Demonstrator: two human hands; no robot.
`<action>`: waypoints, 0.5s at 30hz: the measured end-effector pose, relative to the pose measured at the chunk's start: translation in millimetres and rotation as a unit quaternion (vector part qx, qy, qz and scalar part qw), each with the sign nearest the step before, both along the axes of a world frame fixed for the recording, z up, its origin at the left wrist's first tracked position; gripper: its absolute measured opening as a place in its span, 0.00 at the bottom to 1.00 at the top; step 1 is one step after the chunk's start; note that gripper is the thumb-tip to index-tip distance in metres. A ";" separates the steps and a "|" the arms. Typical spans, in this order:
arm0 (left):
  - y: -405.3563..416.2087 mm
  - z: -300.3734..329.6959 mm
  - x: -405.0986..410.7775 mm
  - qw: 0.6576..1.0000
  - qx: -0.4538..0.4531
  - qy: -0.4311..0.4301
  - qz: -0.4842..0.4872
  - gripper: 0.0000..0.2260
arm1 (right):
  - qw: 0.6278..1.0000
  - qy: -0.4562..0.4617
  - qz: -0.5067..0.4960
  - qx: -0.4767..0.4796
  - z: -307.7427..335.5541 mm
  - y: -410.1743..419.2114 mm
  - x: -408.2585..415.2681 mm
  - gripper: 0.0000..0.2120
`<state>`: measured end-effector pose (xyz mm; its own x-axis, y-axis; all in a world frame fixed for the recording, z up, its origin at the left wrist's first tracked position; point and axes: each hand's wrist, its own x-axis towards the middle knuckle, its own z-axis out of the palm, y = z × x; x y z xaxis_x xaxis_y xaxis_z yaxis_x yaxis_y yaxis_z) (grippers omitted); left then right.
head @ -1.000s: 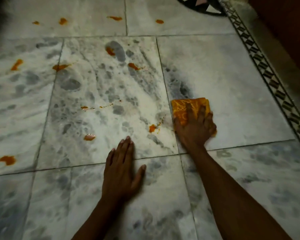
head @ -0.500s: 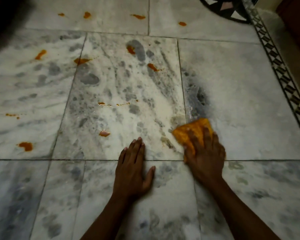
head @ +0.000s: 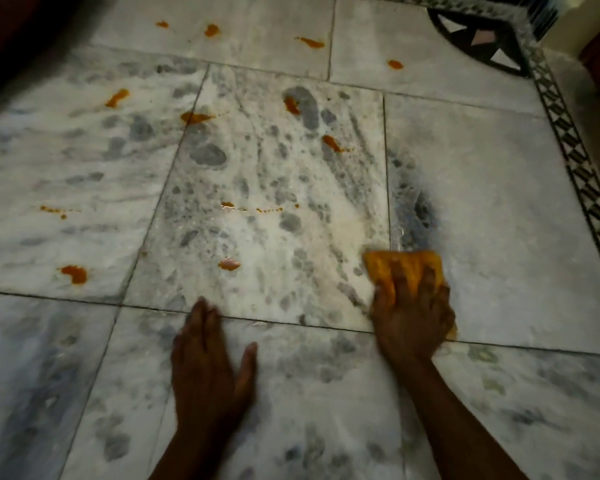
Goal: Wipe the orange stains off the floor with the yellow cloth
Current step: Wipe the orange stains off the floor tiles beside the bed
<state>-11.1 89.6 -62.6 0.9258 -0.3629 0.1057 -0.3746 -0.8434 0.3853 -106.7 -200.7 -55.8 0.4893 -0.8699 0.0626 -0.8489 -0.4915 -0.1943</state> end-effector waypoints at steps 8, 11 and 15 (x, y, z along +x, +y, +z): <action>-6.5 6.7 8.6 0.998 0.027 0.011 0.063 0.38 | 0.950 -0.132 0.243 0.146 21.9 52.0 48.3 0.25; -6.3 9.7 9.2 0.997 0.038 0.022 0.070 0.37 | 0.941 -0.243 0.152 0.180 44.0 43.5 1.4 0.20; -7.2 9.2 9.9 0.997 0.033 0.021 0.062 0.38 | 0.975 -0.216 0.005 0.052 38.7 37.7 18.3 0.25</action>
